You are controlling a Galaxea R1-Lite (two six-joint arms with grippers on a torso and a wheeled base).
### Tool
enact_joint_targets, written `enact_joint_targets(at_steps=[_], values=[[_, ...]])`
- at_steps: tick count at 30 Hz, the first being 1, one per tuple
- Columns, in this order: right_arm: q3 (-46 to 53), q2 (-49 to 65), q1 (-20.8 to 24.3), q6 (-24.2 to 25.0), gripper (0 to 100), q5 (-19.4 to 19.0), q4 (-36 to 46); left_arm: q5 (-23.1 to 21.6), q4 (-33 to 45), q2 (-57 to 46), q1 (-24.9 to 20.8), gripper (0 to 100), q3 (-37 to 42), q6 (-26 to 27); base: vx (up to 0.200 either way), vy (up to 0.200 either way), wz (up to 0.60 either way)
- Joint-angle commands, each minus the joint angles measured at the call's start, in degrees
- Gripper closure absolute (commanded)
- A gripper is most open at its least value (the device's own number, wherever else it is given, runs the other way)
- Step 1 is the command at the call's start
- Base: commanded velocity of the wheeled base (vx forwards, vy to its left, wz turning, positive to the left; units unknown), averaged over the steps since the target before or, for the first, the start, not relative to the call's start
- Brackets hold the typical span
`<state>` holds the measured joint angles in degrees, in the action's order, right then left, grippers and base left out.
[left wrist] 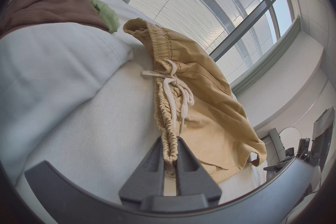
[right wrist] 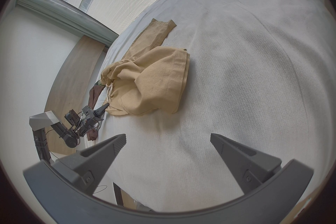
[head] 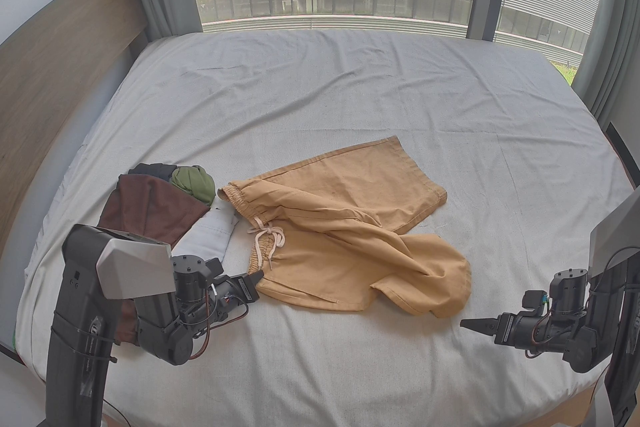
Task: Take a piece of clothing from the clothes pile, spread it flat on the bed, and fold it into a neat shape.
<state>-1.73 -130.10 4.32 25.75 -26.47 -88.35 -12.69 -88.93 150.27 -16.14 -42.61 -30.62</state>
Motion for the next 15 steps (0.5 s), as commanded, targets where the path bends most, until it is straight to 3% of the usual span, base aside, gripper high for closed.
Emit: enact_joint_targets(at_steps=[1, 5, 15], values=[[0.94, -0.68, 0.25, -0.26, 0, -0.17, 0.02, 0.65, -0.01, -4.37, 1.29, 100, 5.08, 0.39, 0.000, 0.000, 0.00], [-0.73, -2.35, 0.34, -2.89, 0, -0.08, -0.07, 0.21, -0.01, -6.04, 3.75, 100, 8.07, 3.82, 0.000, 0.000, 0.00], [-8.11, -7.71, 2.80, -5.44, 0, -1.48, -0.07, 0.30, -0.01, -5.96, 3.48, 100, 7.45, 4.26, 0.000, 0.000, 0.00]])
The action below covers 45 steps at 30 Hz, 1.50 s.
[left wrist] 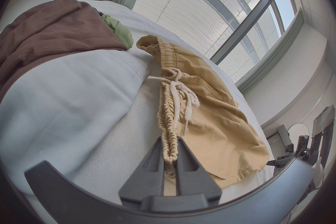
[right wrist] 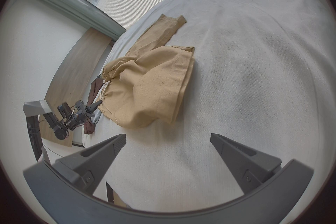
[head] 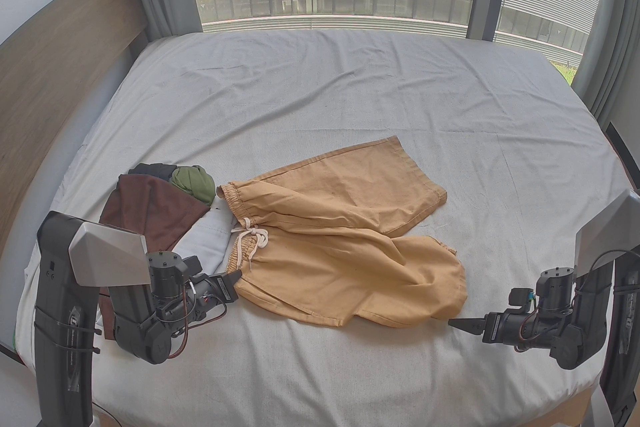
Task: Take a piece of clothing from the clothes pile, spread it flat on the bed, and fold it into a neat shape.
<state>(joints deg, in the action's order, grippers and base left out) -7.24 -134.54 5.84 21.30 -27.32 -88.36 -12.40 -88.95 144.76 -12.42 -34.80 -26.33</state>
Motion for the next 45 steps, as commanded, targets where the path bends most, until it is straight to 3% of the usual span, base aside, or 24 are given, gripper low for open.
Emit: enact_joint_targets(at_steps=[1, 20, 28, 38, 45], values=[[-3.31, -3.80, 1.81, -1.17, 0, -0.72, -0.06, 0.01, -0.08, -0.36, -0.32, 100, -0.35, -0.04, 0.000, 0.000, 0.00], [-12.01, -6.44, 6.82, -0.91, 0, -3.44, 0.03, 0.09, -0.17, -0.45, -0.15, 100, 0.18, -0.04, 0.000, 0.000, 0.00], [-9.11, -5.12, 6.29, 1.64, 0, -8.80, 0.03, 0.09, -0.08, -0.45, -0.15, 100, 0.18, -0.04, 0.000, 0.000, 0.00], [-3.22, 3.58, 3.74, 12.28, 0, -20.05, 0.12, 0.09, -0.08, -0.27, -0.23, 100, 0.09, -0.04, 0.000, 0.000, 0.00], [-0.67, 3.05, 0.40, 12.19, 0, -19.97, 0.03, 0.09, -0.08, -0.10, -0.06, 100, 0.35, -0.04, 0.000, 0.000, 0.00]])
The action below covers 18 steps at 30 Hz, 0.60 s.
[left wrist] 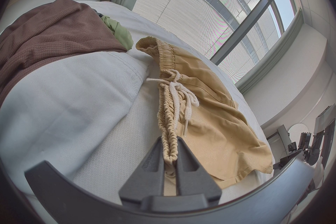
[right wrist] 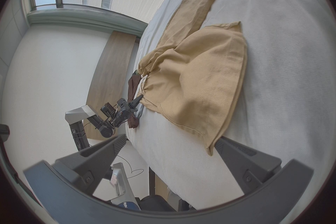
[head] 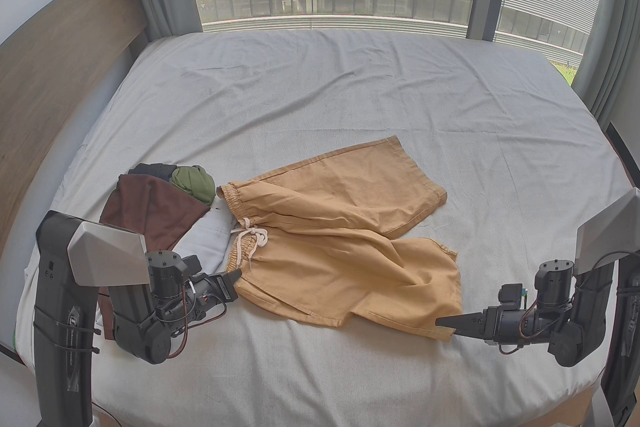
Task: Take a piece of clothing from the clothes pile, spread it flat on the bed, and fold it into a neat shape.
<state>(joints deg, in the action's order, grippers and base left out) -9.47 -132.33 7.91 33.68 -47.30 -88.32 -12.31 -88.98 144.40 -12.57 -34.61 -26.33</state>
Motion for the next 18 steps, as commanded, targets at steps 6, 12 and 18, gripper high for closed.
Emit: enact_joint_targets(at_steps=[6, 12, 18], values=[[4.20, 1.37, -3.52, -0.37, 0, 0.28, -0.01, 0.01, -0.05, 0.53, 0.00, 100, 0.16, -0.04, 0.000, 0.000, 0.00], [5.87, 1.28, -5.71, -1.78, 0, 0.54, -0.01, -0.43, -0.05, 0.09, 0.00, 100, 4.02, 0.05, 0.000, 0.000, 0.00], [4.90, 0.05, -5.45, -2.04, 0, 1.51, -0.01, -1.49, 0.03, -2.01, 0.53, 100, 10.09, 0.32, 0.000, 0.000, 0.00]])
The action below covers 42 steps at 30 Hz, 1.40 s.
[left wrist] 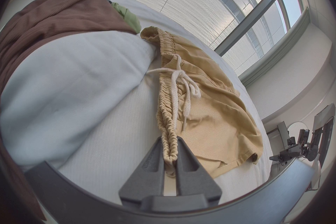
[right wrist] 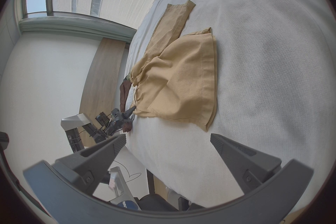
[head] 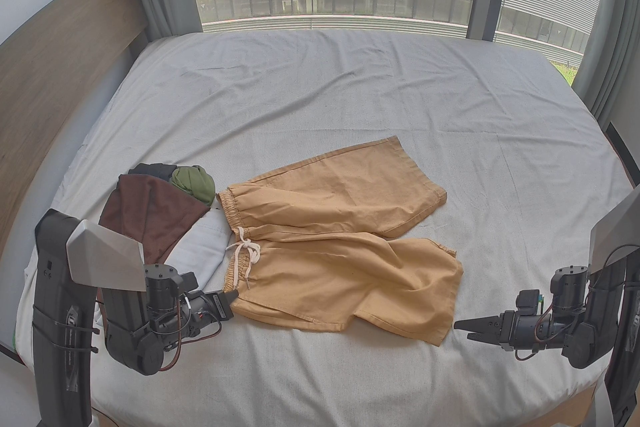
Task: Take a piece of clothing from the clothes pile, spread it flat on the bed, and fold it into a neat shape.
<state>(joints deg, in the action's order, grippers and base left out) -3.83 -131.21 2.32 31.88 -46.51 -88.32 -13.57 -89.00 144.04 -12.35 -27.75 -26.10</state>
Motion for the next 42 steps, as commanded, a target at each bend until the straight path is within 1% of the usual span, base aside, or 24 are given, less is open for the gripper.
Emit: enact_joint_targets(at_steps=[1, 2, 3, 5, 6, 8, 15, 18, 20, 25, 35, 36, 39, 40, 42], values=[[-1.53, -1.51, 0.32, -0.33, 0, 1.51, -0.01, -0.23, 0.06, -1.75, 0.57, 100, 3.66, 0.17, 0.000, 0.000, 0.00], [-1.62, -1.60, 0.41, -0.33, 0, 1.68, -0.01, -0.23, 0.06, -1.75, 0.66, 100, 3.75, 0.17, 0.000, 0.000, 0.00], [-2.94, -2.39, 0.76, -1.38, 0, 2.91, -0.01, -0.23, -0.03, -1.84, 0.92, 100, 4.98, 1.14, 0.000, 0.000, 0.00], [-2.94, -2.39, 0.76, -1.38, 0, 2.91, -0.01, -0.23, -0.03, -1.84, 0.92, 100, 4.98, 1.14, 0.000, 0.000, 0.00], [-3.99, -3.70, 1.38, -2.26, 0, 4.14, -0.01, -0.23, 0.06, -1.84, 1.01, 100, 7.18, 3.25, 0.000, 0.000, 0.00], [-5.05, -4.32, 1.90, -2.26, 0, 4.50, -0.01, -0.14, -0.03, -1.66, 1.63, 100, 7.27, 4.04, 0.000, 0.000, 0.00], [-6.72, -5.81, 2.69, -3.05, 0, 5.37, -0.01, -0.05, -0.03, -1.84, 2.77, 100, 6.56, 4.39, 0.000, 0.000, 0.00], [-6.72, -6.34, 2.69, -4.46, 0, 5.73, -0.01, -0.05, -0.12, -1.84, 2.77, 100, 6.04, 4.39, 0.000, 0.000, 0.00], [-6.89, -6.52, 2.69, -5.07, 0, 7.13, -0.01, 0.03, -0.12, -1.84, 2.77, 100, 5.25, 4.39, 0.000, 0.000, 0.00], [-10.67, -7.48, 1.99, -6.30, 0, 12.49, -0.01, 0.03, -0.21, -2.72, 2.68, 100, 4.81, 4.22, 0.000, 0.000, 0.00], [-10.67, -5.29, 1.38, -5.60, 0, 12.58, -0.01, -0.23, -0.21, -3.16, 2.77, 100, 5.86, 3.86, 0.000, 0.000, 0.00], [-10.76, -5.11, 1.29, -5.51, 0, 12.58, -0.01, -0.23, -0.12, -3.33, 2.77, 0, 6.04, 3.86, 0.000, 0.000, 0.00], [-11.47, -3.97, 1.11, -4.28, 0, 12.58, -0.01, -0.23, -0.21, -4.39, 2.77, 0, 6.83, 3.69, 0.000, 0.000, 0.00], [-12.78, -3.09, 1.11, -2.96, 0, 12.67, -0.01, -0.23, -0.21, -6.32, 2.77, 0, 7.36, 3.16, 0.000, 0.000, 0.00], [-14.01, -2.47, 1.02, -1.82, 0, 12.84, -0.01, -0.23, -0.12, -8.60, 2.86, 0, 7.97, 1.58, 0.000, 0.000, 0.00]])
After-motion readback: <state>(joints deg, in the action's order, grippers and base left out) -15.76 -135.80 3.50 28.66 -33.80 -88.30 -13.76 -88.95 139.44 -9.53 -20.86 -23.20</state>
